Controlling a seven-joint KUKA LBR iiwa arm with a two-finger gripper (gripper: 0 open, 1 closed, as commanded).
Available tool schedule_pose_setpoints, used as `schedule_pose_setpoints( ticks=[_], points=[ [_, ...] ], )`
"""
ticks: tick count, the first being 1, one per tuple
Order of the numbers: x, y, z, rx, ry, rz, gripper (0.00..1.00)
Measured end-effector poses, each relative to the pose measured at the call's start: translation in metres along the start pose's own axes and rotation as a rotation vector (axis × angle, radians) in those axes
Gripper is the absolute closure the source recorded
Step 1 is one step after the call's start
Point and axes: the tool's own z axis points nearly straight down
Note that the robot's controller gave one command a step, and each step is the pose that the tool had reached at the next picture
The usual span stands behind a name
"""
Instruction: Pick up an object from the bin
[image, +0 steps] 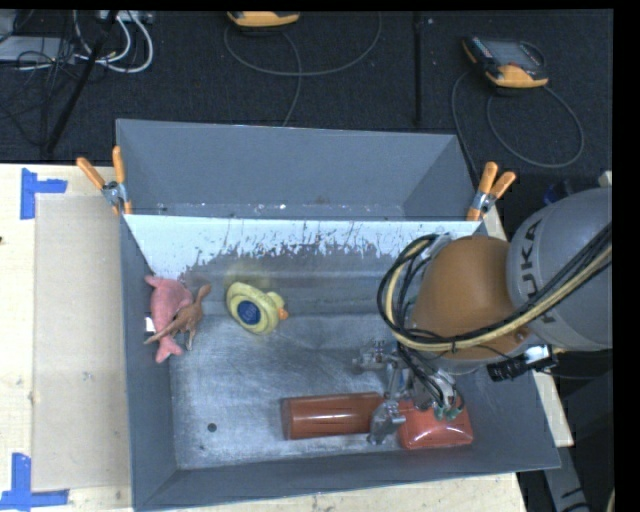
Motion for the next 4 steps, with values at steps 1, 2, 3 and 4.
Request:
schedule_pose_setpoints(
  ticks=[1,2,3,4],
  points=[
    [-0.001,0.003,0.048,-0.002,-0.006,0.007,0.0],
    [-0.006,0.032,-0.004,0.0,0.007,0.111,0.0],
    [0.007,0.069,0.008,0.0,-0.001,0.017,0.0],
    [-0.006,0.09,0.038,0.001,0.012,0.313,1.0]
  ],
)
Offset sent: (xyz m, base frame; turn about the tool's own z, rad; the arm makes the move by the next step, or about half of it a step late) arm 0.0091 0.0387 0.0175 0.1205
